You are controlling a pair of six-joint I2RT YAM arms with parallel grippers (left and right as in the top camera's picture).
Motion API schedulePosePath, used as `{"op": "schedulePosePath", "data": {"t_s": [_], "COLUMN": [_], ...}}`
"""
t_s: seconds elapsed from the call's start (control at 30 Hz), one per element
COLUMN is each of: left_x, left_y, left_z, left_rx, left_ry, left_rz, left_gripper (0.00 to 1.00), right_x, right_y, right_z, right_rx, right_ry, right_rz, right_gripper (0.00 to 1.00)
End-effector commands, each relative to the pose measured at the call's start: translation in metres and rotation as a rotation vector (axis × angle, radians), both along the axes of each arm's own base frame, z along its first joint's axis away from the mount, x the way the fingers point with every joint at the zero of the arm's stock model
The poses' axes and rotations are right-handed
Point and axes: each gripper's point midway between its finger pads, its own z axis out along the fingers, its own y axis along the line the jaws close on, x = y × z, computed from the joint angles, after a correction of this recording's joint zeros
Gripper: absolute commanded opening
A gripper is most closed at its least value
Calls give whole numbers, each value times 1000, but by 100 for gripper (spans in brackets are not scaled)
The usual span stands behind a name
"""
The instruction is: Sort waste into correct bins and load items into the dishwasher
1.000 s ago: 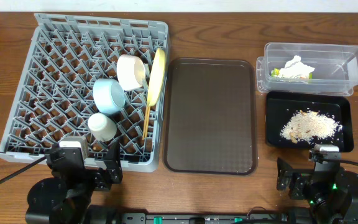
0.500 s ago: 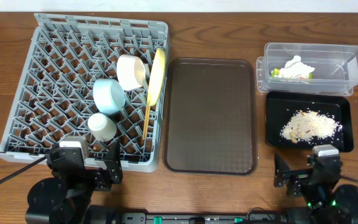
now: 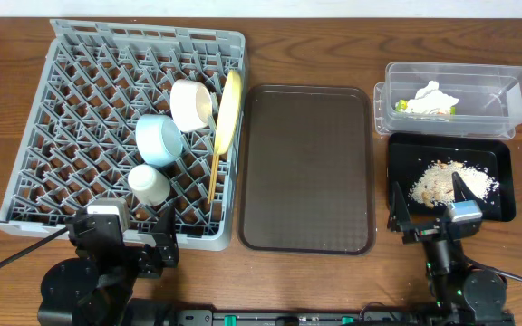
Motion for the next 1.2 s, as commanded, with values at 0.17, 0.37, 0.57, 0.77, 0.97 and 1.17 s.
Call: {"op": "schedulePosePath", "data": {"t_s": [0.17, 0.37, 0.57, 0.77, 0.97, 1.17], "left_x": [1, 1, 1, 1, 1, 1], "left_y": [1, 1, 1, 1, 1, 1], "left_z": [0, 0, 0, 0, 0, 0], "left_rx": [18, 18, 18, 18, 18, 18], "left_ry": [-6, -6, -6, -6, -6, -6], "left_rz": [-4, -4, -4, -4, -4, -4], "left_gripper": [94, 94, 94, 94, 94, 94], "right_x": [11, 11, 11, 11, 11, 11], "right_y": [-7, -6, -6, -6, -6, -6], "right_z": [-60, -71, -71, -71, -71, -71], "right_rx": [-13, -16, -16, -16, -16, -16], "right_ry": [109, 154, 156, 157, 157, 157], "right_rz": [-47, -43, -43, -43, -43, -43], "right_gripper": [99, 99, 99, 99, 99, 99]}}
